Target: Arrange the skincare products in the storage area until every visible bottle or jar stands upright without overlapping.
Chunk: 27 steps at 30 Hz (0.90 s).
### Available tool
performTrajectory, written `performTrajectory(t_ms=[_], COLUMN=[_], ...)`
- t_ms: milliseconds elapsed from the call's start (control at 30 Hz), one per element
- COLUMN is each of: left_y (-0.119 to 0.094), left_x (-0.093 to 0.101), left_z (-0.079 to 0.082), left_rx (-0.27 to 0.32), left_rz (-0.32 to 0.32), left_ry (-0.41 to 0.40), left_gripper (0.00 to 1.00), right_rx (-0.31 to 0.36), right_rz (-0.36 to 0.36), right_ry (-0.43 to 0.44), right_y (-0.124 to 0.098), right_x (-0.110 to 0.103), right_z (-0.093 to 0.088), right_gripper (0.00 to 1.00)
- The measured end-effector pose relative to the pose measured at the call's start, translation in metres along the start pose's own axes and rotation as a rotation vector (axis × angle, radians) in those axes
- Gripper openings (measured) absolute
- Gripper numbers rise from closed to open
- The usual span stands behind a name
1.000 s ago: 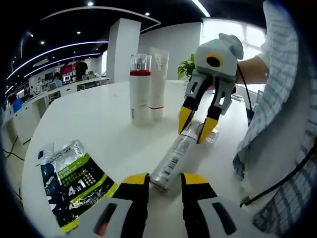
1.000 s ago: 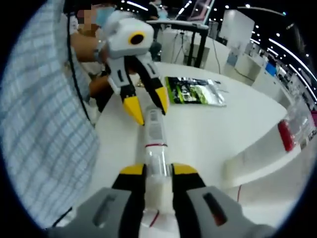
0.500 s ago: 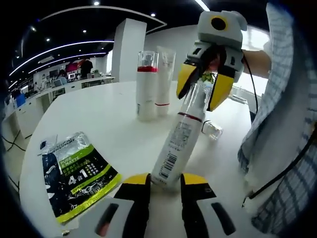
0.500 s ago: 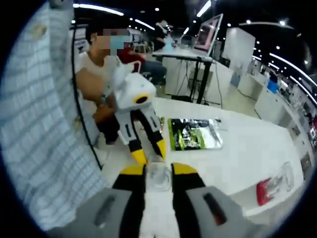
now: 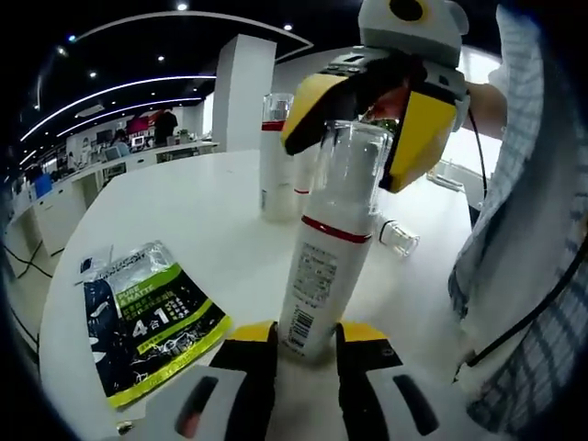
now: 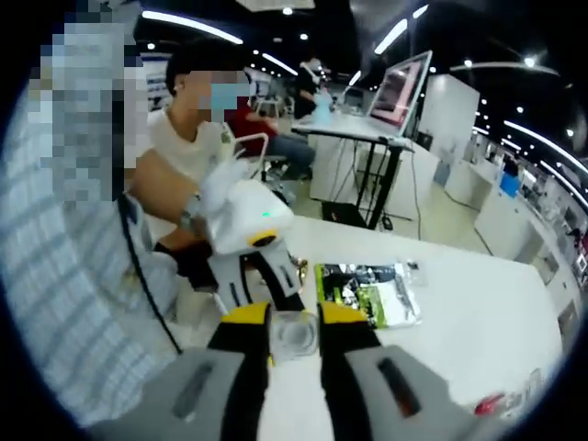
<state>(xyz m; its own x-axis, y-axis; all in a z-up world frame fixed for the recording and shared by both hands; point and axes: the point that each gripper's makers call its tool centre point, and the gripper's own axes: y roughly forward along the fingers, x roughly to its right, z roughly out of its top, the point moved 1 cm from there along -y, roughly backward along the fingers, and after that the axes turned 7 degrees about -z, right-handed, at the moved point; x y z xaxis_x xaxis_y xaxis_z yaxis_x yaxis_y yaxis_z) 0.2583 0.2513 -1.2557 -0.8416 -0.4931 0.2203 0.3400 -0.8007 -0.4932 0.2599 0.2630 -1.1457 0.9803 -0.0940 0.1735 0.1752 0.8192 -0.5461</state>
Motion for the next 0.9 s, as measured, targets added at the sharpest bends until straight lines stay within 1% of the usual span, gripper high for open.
performTrajectory(t_ms=[167,233,267,300,333,367,400,433,467,500,567,600,667,700,733,767,800,833,867,900], left_y=[0.0,0.0,0.0,-0.002,-0.003,-0.007,-0.005,-0.005,-0.004,-0.004,-0.005,-0.004,-0.004,-0.004,-0.004,-0.004,-0.004,-0.004,-0.004,-0.004], left_x=[0.003,0.004,0.004,0.001,0.001,0.0,0.002,0.001,0.001,0.002,0.001,0.002,0.002,0.001,0.001,0.001,0.001,0.001,0.001,0.001], left_z=[0.0,0.0,0.0,0.006,0.008,0.014,0.014,0.012,0.013,0.01,0.011,0.011,0.011,0.011,0.011,0.011,0.011,0.011,0.011,0.01], left_rx=[0.024,0.031,0.034,0.068,0.081,0.101,0.097,0.096,0.101,0.107,0.127,0.128,0.128,0.128,0.128,0.128,0.124,0.117,0.107,0.087], left_rz=[-0.011,-0.011,-0.007,0.018,0.026,0.045,0.043,0.058,0.058,0.052,0.05,0.05,0.054,0.053,0.05,0.048,0.045,0.041,0.037,0.039], left_ry=[-0.027,-0.035,-0.04,-0.051,-0.053,-0.064,-0.066,-0.041,-0.03,-0.038,-0.063,-0.057,-0.044,-0.045,-0.048,-0.047,-0.044,-0.041,-0.042,-0.049], left_gripper=[0.31,0.32,0.31,0.29,0.27,0.27,0.27,0.26,0.26,0.26,0.26,0.25,0.25,0.25,0.25,0.25,0.25,0.26,0.26,0.26], right_rx=[0.009,0.013,0.015,0.017,0.017,0.023,0.022,0.026,0.026,0.033,0.034,0.033,0.017,0.021,0.05,0.063,0.099,0.109,0.101,0.075], right_rz=[0.0,0.002,0.005,0.003,0.003,0.0,-0.009,-0.01,-0.01,-0.014,-0.031,-0.034,-0.067,-0.077,-0.085,-0.089,-0.101,-0.108,-0.113,-0.117], right_ry=[0.009,0.008,0.004,-0.001,-0.001,-0.003,-0.008,-0.006,-0.006,-0.005,0.0,0.001,-0.004,0.01,0.056,0.071,0.114,0.146,0.181,0.186], right_y=[0.003,0.005,0.006,0.009,0.009,0.011,0.012,0.013,0.014,0.015,0.015,0.015,0.011,0.008,0.002,0.0,-0.007,-0.01,-0.013,-0.014], right_x=[-0.001,-0.002,-0.003,-0.003,-0.003,-0.003,-0.001,-0.001,-0.001,-0.002,-0.001,-0.001,0.0,0.001,0.001,0.001,0.003,0.004,0.004,0.003], right_z=[0.003,0.004,0.005,0.006,0.007,0.008,0.008,0.009,0.009,0.01,0.009,0.009,0.006,0.004,0.005,0.005,0.005,0.002,-0.004,-0.013], right_gripper=[0.18,0.18,0.18,0.18,0.18,0.18,0.19,0.19,0.19,0.19,0.19,0.2,0.2,0.22,0.23,0.25,0.25,0.26,0.26,0.26])
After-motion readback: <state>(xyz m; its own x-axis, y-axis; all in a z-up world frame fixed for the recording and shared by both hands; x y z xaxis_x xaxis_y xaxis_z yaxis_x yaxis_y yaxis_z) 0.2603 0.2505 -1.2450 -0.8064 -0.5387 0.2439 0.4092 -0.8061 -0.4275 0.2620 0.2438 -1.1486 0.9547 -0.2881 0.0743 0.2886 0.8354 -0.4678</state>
